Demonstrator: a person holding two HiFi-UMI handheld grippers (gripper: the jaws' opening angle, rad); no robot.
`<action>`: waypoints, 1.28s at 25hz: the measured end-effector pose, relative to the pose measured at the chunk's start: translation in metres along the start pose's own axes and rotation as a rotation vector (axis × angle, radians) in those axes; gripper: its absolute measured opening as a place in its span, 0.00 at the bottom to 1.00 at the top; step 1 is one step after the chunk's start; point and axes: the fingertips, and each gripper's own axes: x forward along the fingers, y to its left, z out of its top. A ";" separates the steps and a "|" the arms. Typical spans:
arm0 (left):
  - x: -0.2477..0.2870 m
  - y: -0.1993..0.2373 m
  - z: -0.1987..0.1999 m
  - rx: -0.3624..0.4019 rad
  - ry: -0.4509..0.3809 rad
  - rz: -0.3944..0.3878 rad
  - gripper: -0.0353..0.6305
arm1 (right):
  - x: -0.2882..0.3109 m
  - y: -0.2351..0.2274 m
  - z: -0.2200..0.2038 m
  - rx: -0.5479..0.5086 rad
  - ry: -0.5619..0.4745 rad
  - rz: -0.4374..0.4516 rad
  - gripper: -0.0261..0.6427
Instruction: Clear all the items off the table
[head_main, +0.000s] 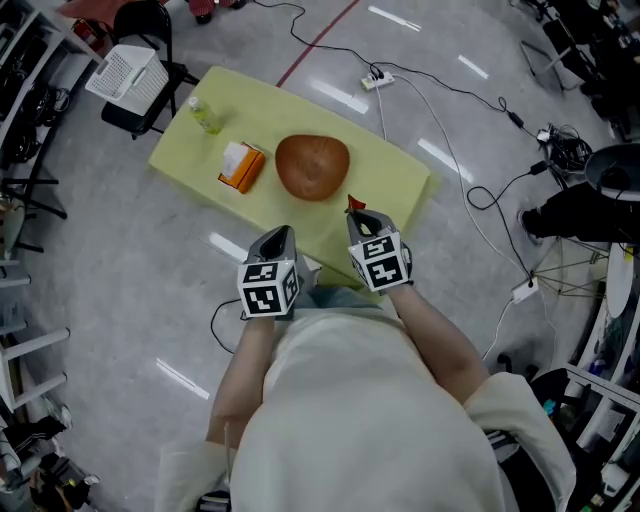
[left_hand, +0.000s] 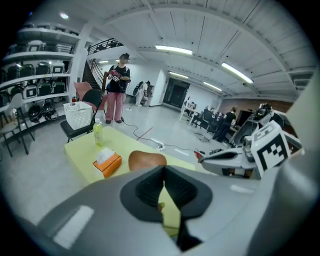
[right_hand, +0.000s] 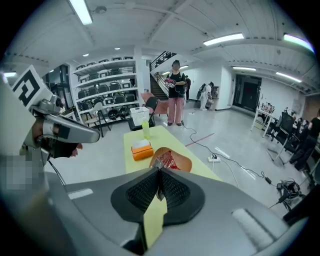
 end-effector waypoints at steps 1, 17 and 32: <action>-0.001 0.002 0.003 -0.002 -0.007 0.007 0.07 | -0.001 0.001 0.004 -0.007 -0.009 0.007 0.06; -0.035 0.029 0.020 -0.049 -0.075 0.140 0.07 | -0.007 0.034 0.046 -0.085 -0.091 0.150 0.06; -0.056 0.122 0.032 -0.115 -0.111 0.202 0.07 | 0.035 0.108 0.103 -0.180 -0.105 0.237 0.06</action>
